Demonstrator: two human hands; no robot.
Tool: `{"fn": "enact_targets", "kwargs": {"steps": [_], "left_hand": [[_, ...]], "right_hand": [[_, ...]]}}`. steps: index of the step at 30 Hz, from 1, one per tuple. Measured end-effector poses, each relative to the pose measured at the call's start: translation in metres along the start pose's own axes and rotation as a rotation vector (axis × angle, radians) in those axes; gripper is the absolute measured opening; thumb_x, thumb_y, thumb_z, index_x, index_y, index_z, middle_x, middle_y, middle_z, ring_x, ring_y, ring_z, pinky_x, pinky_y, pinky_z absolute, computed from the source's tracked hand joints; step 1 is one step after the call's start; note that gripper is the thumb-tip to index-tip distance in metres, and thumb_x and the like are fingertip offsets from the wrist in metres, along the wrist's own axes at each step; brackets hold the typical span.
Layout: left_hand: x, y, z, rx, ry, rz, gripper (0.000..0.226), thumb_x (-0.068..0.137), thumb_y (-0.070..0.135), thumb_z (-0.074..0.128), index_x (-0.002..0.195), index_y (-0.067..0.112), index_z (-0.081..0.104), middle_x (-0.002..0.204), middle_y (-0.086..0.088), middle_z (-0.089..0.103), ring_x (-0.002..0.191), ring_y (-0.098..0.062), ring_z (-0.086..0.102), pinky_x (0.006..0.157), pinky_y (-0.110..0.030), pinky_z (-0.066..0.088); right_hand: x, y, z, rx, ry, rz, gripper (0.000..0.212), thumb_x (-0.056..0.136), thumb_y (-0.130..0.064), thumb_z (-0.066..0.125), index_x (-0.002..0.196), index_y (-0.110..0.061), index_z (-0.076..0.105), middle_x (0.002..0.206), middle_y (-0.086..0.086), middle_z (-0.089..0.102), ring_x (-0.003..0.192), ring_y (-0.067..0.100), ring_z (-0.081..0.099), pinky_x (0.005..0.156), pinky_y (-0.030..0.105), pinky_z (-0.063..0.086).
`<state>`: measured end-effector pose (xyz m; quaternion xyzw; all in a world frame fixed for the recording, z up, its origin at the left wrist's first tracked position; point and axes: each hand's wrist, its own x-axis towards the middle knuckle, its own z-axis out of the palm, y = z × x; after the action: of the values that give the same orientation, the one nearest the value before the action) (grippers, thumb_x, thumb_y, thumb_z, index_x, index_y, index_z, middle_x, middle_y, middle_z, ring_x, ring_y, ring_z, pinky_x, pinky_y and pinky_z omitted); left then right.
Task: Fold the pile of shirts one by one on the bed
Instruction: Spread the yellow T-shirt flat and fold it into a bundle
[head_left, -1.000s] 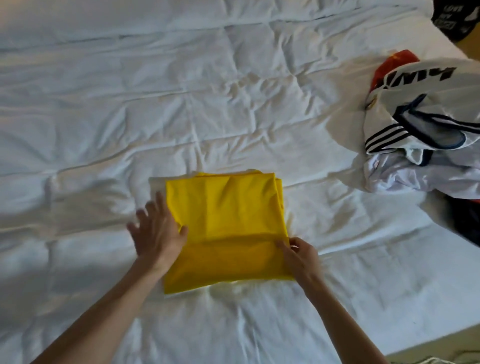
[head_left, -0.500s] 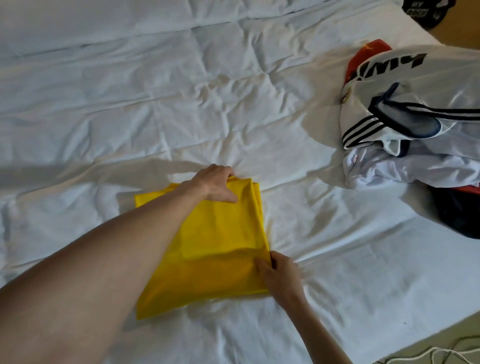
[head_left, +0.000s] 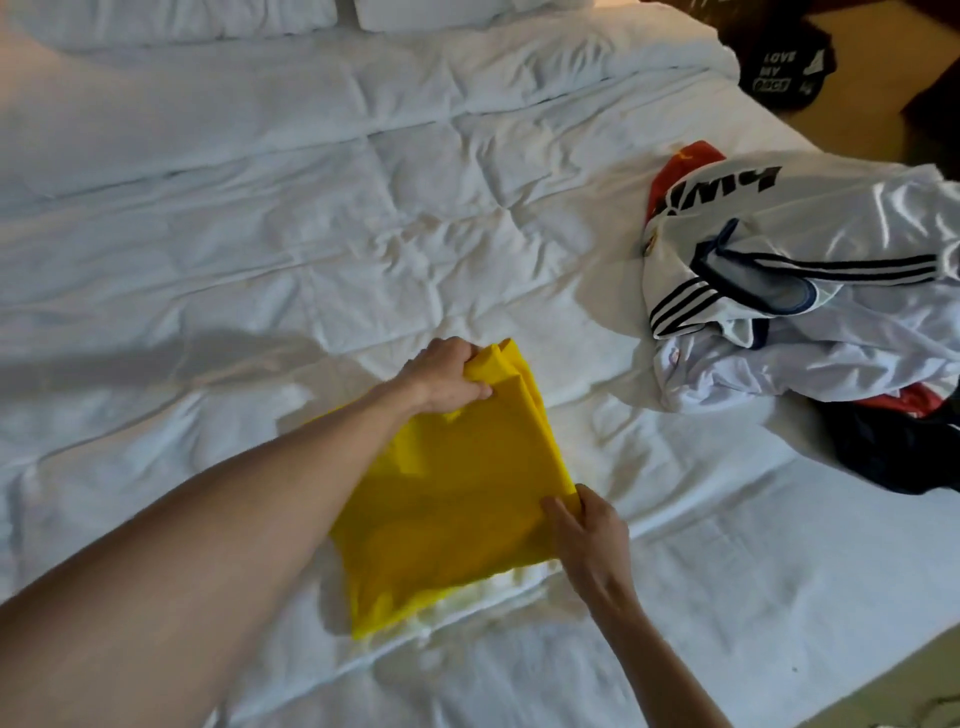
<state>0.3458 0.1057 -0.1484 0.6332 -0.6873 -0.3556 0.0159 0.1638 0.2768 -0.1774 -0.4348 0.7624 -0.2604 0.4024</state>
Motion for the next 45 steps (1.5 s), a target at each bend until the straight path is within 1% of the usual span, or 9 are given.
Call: {"fn": "enact_targets", "kwargs": {"steps": [11, 16, 18, 20, 26, 32, 38, 41, 45], "left_hand": [[-0.058, 0.001, -0.097, -0.959, 0.289, 0.28, 0.018, 0.082, 0.003, 0.073, 0.095, 0.016, 0.071, 0.086, 0.008, 0.075, 0.087, -0.005, 0.068, 0.085, -0.022, 0.053], [-0.124, -0.096, -0.074, -1.165, 0.244, 0.402, 0.043, 0.058, 0.03, 0.08, 0.099, 0.017, 0.078, 0.122, -0.027, 0.061, 0.116, -0.034, 0.06, 0.098, -0.04, 0.051], [-0.145, -0.147, -0.051, -1.123, 0.288, 0.279, 0.024, 0.068, 0.008, 0.075, 0.089, 0.019, 0.079, 0.116, -0.018, 0.068, 0.119, -0.037, 0.059, 0.088, -0.03, 0.054], [-0.162, -0.207, -0.022, -0.9, 0.359, 0.057, 0.057, 0.069, -0.027, 0.053, 0.075, 0.024, 0.077, 0.102, 0.003, 0.074, 0.12, -0.039, 0.059, 0.081, -0.017, 0.053], [-0.207, -0.293, 0.021, -0.436, 0.489, -0.105, 0.072, 0.06, -0.026, 0.056, 0.068, 0.044, 0.072, 0.109, -0.002, 0.07, 0.106, -0.013, 0.062, 0.096, -0.009, 0.038], [-0.248, -0.329, 0.012, -0.432, 0.881, -0.352, 0.047, 0.077, -0.022, 0.055, 0.104, 0.011, 0.075, 0.117, -0.012, 0.069, 0.109, -0.025, 0.063, 0.092, -0.015, 0.044], [-0.289, -0.29, 0.069, -0.52, 1.035, -0.641, 0.028, 0.089, 0.027, 0.061, 0.107, 0.008, 0.073, 0.099, -0.015, 0.074, 0.09, -0.03, 0.067, 0.077, -0.032, 0.045], [-0.293, -0.265, 0.089, -0.599, 0.975, -0.752, 0.021, 0.092, 0.028, 0.068, 0.094, 0.007, 0.071, 0.083, -0.014, 0.07, 0.081, -0.033, 0.064, 0.07, -0.031, 0.035], [-0.297, -0.253, 0.094, -0.611, 1.009, -0.834, 0.025, 0.092, 0.031, 0.069, 0.094, 0.007, 0.072, 0.08, -0.011, 0.067, 0.081, -0.033, 0.062, 0.069, -0.031, 0.033]], "right_hand": [[-0.044, -0.142, -0.034, 0.011, 0.235, -0.497, 0.016, 0.073, -0.035, 0.063, 0.069, -0.02, 0.057, 0.051, -0.006, 0.053, 0.047, 0.01, 0.048, 0.045, 0.024, 0.037], [-0.098, -0.127, 0.041, -0.091, 0.178, -0.649, 0.015, 0.072, -0.032, 0.069, 0.076, -0.021, 0.059, 0.066, -0.005, 0.057, 0.059, 0.017, 0.05, 0.054, 0.03, 0.038], [-0.117, -0.107, 0.078, -0.204, 0.05, -0.647, 0.017, 0.075, -0.037, 0.061, 0.078, -0.022, 0.056, 0.073, -0.004, 0.06, 0.064, 0.021, 0.054, 0.053, 0.031, 0.037], [-0.135, -0.079, 0.116, -0.354, -0.118, -0.567, 0.019, 0.078, -0.039, 0.055, 0.087, -0.022, 0.058, 0.084, -0.001, 0.064, 0.074, 0.026, 0.06, 0.055, 0.031, 0.037], [-0.184, -0.042, 0.191, -0.62, -0.351, -0.571, 0.018, 0.062, -0.039, 0.056, 0.076, -0.028, 0.056, 0.064, -0.011, 0.058, 0.05, 0.01, 0.059, 0.038, 0.024, 0.036], [-0.221, -0.079, 0.233, -0.336, -0.827, -0.508, 0.031, 0.092, -0.026, 0.054, 0.122, -0.02, 0.058, 0.123, 0.005, 0.063, 0.112, 0.027, 0.057, 0.092, 0.036, 0.046], [-0.123, -0.062, 0.181, -0.476, -0.017, -0.416, 0.051, 0.084, -0.032, 0.07, 0.129, -0.01, 0.056, 0.129, 0.011, 0.056, 0.117, 0.035, 0.05, 0.094, 0.044, 0.044], [-0.092, -0.058, 0.161, -0.698, -0.114, -0.127, 0.058, 0.089, -0.048, 0.065, 0.132, -0.012, 0.053, 0.128, 0.012, 0.057, 0.117, 0.036, 0.051, 0.084, 0.042, 0.042], [-0.085, -0.059, 0.161, -0.692, -0.113, -0.187, 0.024, 0.097, -0.03, 0.057, 0.108, -0.013, 0.069, 0.106, 0.011, 0.068, 0.098, 0.034, 0.059, 0.068, 0.034, 0.037]]}}
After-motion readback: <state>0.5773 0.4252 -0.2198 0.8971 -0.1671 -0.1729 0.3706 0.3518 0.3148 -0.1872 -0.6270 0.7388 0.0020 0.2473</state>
